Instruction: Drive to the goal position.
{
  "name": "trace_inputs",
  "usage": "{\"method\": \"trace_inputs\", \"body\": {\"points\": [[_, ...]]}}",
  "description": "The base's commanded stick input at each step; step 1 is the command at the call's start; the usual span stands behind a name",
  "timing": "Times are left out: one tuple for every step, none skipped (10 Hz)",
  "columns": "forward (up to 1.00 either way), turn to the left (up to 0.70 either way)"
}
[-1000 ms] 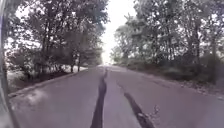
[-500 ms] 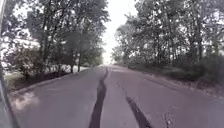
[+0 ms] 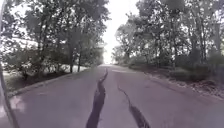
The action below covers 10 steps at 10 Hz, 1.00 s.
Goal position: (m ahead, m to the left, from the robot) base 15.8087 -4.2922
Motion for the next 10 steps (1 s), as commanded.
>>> {"method": "trace_inputs", "body": {"points": [[0.70,0.00],[0.70,0.00],[0.70,0.00],[0.70,0.00],[0.70,0.00],[0.70,0.00],[0.70,0.00],[0.70,0.00],[0.70,0.00],[0.70,0.00]]}}
